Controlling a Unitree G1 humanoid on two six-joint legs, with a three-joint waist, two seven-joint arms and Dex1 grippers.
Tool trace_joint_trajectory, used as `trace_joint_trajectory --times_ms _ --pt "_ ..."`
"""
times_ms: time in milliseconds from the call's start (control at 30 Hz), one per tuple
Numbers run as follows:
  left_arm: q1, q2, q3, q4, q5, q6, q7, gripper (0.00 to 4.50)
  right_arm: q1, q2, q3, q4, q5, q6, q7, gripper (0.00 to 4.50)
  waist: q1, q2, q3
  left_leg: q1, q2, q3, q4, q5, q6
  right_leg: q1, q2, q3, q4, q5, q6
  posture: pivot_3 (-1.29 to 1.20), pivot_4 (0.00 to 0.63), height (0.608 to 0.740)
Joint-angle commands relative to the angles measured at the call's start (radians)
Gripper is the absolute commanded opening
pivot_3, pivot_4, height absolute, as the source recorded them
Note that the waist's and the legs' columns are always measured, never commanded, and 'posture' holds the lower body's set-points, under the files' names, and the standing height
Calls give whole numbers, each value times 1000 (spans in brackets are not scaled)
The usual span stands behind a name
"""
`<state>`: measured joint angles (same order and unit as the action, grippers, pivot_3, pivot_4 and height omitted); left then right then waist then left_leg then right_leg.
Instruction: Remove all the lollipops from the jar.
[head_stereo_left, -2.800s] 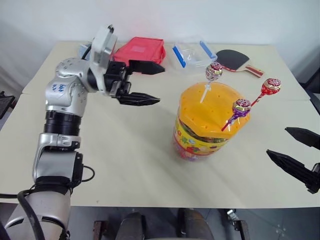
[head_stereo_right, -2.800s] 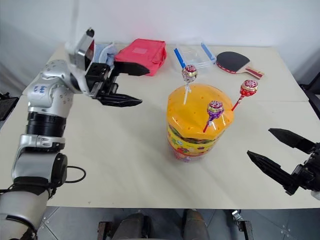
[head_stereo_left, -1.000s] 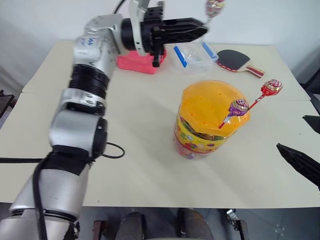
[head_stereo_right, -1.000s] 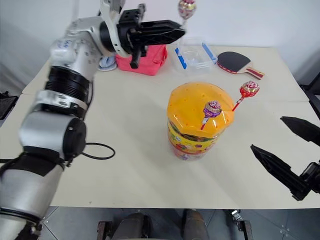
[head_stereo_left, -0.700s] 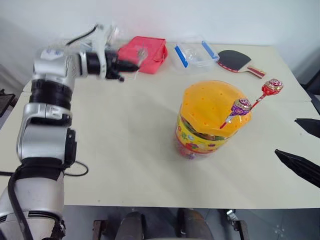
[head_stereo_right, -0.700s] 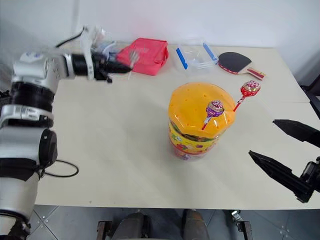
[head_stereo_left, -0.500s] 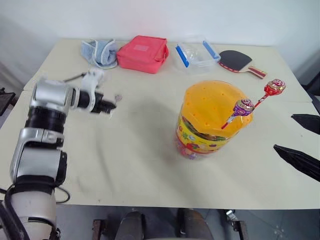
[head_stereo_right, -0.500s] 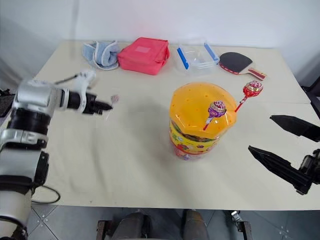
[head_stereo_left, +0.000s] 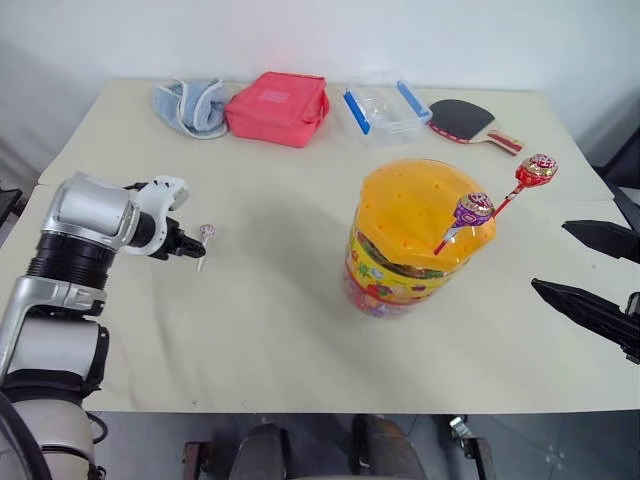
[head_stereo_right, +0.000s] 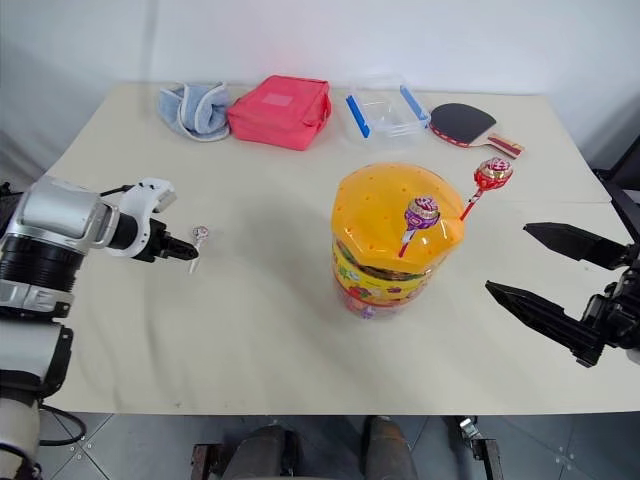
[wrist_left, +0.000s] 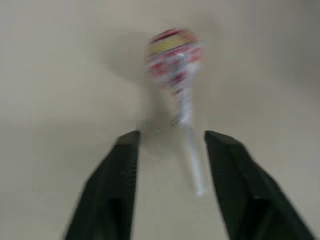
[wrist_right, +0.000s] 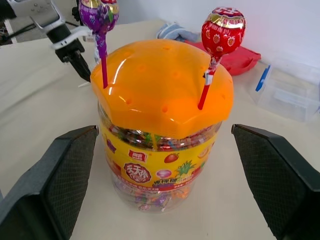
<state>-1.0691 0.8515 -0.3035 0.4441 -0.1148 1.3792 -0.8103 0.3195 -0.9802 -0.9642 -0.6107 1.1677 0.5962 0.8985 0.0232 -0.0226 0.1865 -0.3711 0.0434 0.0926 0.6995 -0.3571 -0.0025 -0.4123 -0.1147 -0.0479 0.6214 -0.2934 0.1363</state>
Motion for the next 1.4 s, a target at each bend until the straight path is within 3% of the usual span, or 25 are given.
trace_joint_trajectory --times_ms 33,100,200,300,400,567,833,1033,1400 --pt "-107 64 -26 -52 -15 -29 -81 3712 -11 0 -45 6 1 8 15 4500 4 -1 1 0 0 0 0 0 0 0 0 0 0 0 0 0 150 740" --pt "-147 92 -49 -61 -22 -55 -137 4291 -9 0 -54 7 -3 13 20 4500 8 -1 1 -1 -1 0 0 0 0 0 0 0 -1 0 0 0 150 740" --pt "-190 121 -47 -93 -48 -139 -240 4425 -1 7 -74 2 -8 21 30 4500 8 -1 1 -1 -1 0 0 0 0 0 -1 0 -1 0 0 0 150 740" --pt "-249 58 90 -70 -132 -223 -278 4425 9 16 -93 -10 -5 27 28 4500 10 -2 1 -1 -1 0 0 0 0 0 0 0 -1 0 0 0 150 740" --pt "-244 16 143 -96 -191 -327 -349 4425 6 17 -96 -16 -2 32 22 4500 5 -2 1 -1 -1 0 1 0 0 0 -1 0 -1 0 0 0 150 740" --pt "-167 -160 302 -162 -383 -595 -521 4425 -5 21 -91 -20 -10 30 14 4500 3 -2 1 0 -1 0 1 0 0 0 -1 0 0 0 0 0 150 740" --pt "-122 -353 218 -169 -488 -811 -796 4425 21 36 -140 -39 -10 34 17 4500 4 -2 1 -1 -1 0 2 0 0 1 0 0 0 0 0 0 150 740" --pt "-132 -460 106 -99 -493 -944 -804 4425 64 61 -202 -79 28 46 5 4500 7 -2 1 0 -1 0 3 0 0 2 -1 0 0 0 1 0 150 740" --pt "-188 -649 53 -47 -455 -962 -764 4425 182 159 -269 -230 182 28 -107 4500 6 -1 1 0 -1 -1 3 -1 1 2 0 0 -1 1 1 0 150 740"
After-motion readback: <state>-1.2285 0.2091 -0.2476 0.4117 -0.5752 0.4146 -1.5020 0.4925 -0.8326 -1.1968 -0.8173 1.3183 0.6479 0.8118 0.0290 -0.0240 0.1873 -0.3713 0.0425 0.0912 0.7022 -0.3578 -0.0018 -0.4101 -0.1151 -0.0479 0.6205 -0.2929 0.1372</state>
